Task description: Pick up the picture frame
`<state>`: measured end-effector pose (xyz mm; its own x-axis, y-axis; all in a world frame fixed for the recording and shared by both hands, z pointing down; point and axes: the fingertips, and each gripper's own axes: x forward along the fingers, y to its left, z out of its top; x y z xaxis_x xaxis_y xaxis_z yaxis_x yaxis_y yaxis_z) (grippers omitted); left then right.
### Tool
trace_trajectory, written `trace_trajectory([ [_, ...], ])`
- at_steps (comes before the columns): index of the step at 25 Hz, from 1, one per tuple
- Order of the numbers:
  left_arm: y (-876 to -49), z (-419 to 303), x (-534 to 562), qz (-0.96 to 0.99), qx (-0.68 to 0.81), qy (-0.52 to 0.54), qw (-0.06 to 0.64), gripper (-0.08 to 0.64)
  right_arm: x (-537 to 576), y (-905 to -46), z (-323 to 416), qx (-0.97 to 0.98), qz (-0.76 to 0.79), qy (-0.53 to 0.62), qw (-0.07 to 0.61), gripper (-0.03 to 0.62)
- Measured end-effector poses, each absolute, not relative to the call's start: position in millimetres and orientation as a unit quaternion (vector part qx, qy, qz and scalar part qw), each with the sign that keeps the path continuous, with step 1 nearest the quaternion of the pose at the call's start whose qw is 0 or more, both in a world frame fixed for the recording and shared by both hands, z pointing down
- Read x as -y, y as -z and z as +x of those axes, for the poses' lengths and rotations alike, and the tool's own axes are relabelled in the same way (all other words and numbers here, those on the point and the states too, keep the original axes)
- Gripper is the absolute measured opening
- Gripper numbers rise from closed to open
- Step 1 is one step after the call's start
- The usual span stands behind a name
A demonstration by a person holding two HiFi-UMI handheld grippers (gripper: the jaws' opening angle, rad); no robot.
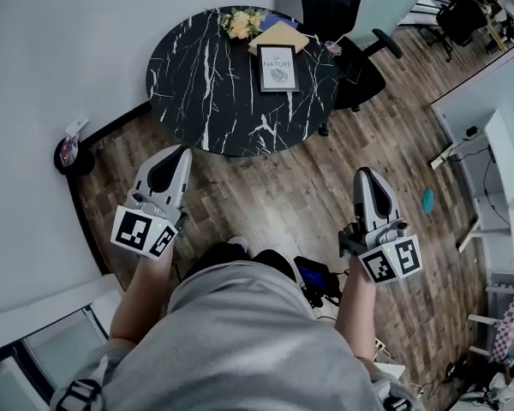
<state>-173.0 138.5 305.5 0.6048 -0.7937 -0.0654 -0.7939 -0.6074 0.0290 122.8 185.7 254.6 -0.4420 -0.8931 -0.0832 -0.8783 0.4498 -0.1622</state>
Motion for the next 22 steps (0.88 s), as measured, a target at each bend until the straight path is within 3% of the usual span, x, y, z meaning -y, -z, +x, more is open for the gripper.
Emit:
trace_trajectory([
  [22,-321,-185,-96,-0.885,-0.465,-0.022,-0.016,0.006,-117,-265,113,-0.863,-0.499,0.057,0.064,0.026],
])
